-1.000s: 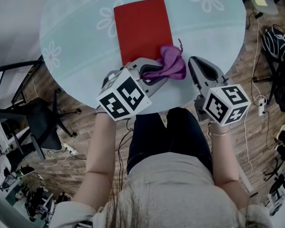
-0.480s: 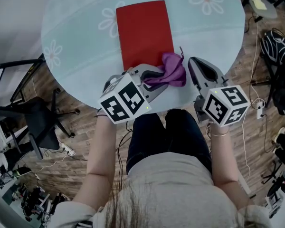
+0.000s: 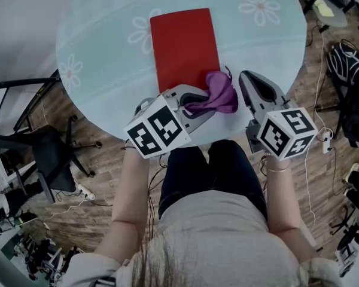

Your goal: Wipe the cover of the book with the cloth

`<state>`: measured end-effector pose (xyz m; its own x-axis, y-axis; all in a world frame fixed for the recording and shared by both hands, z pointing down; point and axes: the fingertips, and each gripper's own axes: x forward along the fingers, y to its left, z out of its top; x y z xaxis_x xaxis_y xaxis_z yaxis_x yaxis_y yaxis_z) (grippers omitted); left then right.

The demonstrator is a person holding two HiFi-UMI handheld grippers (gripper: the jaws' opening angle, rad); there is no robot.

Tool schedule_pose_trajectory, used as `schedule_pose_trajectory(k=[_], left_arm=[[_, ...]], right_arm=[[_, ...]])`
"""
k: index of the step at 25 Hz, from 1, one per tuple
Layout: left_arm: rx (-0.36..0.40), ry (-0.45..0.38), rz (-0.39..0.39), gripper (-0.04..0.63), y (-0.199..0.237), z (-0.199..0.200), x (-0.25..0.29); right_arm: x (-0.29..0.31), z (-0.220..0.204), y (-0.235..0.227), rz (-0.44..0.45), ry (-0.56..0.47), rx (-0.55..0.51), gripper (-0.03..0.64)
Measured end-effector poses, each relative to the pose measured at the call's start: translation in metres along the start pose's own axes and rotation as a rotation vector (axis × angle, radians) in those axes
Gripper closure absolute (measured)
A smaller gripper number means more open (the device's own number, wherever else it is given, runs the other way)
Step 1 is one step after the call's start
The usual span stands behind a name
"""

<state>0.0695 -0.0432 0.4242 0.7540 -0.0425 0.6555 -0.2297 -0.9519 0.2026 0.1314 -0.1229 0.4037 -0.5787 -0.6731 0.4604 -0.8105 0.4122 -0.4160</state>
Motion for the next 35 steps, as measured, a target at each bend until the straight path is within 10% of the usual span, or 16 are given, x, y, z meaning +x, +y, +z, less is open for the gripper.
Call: schedule_pose_trajectory(k=[35], left_arm=[[-0.085, -0.607, 0.379, 0.495, 0.084, 0.117, -0.146]], right_arm=[[0.005, 0.121, 0.058, 0.093, -0.150, -0.228, 0.595]])
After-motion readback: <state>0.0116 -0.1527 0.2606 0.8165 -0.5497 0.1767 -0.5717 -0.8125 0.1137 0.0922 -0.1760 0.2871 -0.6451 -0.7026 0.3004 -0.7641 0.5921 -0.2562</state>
